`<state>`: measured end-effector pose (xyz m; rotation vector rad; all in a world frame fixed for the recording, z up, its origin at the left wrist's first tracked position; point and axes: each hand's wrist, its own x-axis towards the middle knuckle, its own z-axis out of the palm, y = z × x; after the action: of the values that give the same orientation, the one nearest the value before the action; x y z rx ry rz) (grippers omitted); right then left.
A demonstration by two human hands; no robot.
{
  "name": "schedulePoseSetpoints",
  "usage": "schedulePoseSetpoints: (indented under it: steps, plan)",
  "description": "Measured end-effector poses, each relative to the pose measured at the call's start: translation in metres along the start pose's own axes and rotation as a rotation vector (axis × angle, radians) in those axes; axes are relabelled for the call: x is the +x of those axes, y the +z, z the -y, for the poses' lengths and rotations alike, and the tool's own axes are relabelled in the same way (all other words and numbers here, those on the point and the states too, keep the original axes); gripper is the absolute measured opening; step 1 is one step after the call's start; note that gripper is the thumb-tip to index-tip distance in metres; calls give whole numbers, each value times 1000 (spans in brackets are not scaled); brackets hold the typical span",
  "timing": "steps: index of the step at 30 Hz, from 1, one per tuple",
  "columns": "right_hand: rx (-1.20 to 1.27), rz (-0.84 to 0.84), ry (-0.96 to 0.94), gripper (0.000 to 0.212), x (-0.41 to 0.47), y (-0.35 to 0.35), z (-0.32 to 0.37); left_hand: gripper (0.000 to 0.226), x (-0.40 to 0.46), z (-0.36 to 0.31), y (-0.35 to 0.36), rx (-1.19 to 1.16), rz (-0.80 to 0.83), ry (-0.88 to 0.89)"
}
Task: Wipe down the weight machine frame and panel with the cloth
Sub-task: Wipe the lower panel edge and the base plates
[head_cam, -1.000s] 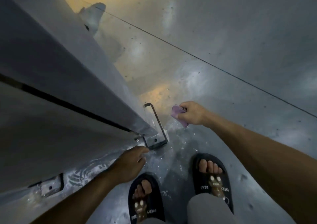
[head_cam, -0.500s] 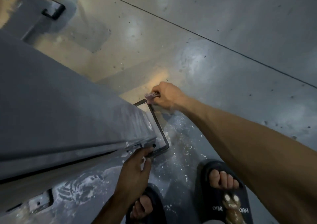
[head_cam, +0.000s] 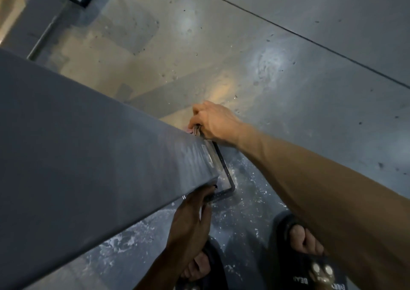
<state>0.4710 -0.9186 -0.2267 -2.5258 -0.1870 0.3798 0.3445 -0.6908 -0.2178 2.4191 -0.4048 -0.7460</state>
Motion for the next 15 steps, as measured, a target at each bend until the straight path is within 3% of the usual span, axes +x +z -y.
schedulePoseSetpoints:
  steps: [5, 12, 15]
  plan:
    - [64, 80, 35, 25, -30, 8, -11, 41, -5, 0, -7, -27, 20, 26]
    - [171, -63, 120, 21, -27, 7, -1, 40, -13, 5, -4, -24, -9, 8]
    - [165, -47, 131, 35, -44, 20, 0, 38, -15, 4, -4, -34, -23, -3]
